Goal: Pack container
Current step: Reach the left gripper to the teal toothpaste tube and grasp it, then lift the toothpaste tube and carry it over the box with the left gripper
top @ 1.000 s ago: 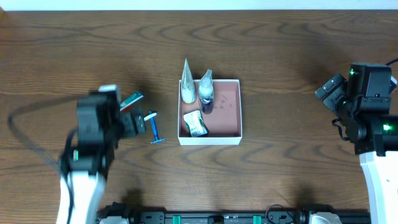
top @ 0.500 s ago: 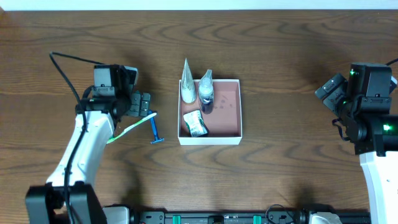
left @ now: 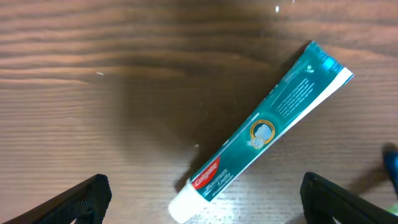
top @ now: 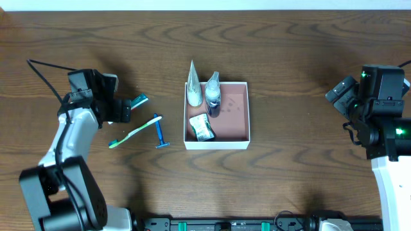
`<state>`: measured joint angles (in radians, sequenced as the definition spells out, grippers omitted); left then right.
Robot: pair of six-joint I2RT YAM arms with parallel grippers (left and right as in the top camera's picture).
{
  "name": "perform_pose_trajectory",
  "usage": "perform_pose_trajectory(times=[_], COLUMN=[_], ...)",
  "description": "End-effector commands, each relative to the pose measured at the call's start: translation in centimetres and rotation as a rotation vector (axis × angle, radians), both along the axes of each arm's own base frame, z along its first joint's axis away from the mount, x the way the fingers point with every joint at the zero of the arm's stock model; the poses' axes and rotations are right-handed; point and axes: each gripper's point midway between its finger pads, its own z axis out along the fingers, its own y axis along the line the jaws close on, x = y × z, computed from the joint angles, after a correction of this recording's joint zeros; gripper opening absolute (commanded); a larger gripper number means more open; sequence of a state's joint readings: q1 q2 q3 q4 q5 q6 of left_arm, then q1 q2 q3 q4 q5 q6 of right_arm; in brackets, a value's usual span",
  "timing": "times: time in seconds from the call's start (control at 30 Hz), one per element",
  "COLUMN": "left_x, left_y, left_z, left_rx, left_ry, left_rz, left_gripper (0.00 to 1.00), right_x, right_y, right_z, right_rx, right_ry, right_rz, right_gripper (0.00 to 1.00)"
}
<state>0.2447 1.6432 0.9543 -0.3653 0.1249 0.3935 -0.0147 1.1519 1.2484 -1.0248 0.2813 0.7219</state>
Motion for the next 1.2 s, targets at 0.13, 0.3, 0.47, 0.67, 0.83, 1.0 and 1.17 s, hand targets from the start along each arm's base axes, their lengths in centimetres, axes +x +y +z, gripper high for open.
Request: perform_pose_trajectory(times=[0.13,0.3,0.47,0.67,0.83,1.0,1.17], left_x=[0.1,0.0,0.0,0.0,-0.2,-0.7,-0.7], left_y=[-0.4,-0.6,-1.8,-2.9,-3.2,-3.3,-3.4], left_z=[-2.6,-3.4,-4.0,-4.2,-4.3,-4.4,-4.4], left_rx=[-0.032,-0.044,-0.114,-0.175,-0.214,-0.270,-0.307], left_ry=[0.059,0.075,0.081,0.079,0.091,0.122,0.129], left_rz=[-0.026,-0.030,-0.054,-0.072,-0.026,0.105,0.200], left_gripper=[0.98,0.97,0.87,0.72,0.61,0.40,0.19], right_x=[0.0,0.0,0.0,0.0,0.0,0.0,0.0], right_y=[-0.2,-0.2,-0.2,-0.2,-0.2,-0.2,-0.2], right_z=[0.3,0.3,0.3,0.3,0.3,0.3,0.3], right_rx=[-0.012,-0.012,-0.012,-0.012,-0.012,-0.012,-0.012], right_ry=[-0.003,-0.003,-0.003,-0.003,-0.003,-0.003,-0.003], right_rz=[0.002,0.002,0.001,0.002,0.002,0.002,0.001], right_gripper=[0.99,0.99,0.99,0.99,0.99,0.99,0.99])
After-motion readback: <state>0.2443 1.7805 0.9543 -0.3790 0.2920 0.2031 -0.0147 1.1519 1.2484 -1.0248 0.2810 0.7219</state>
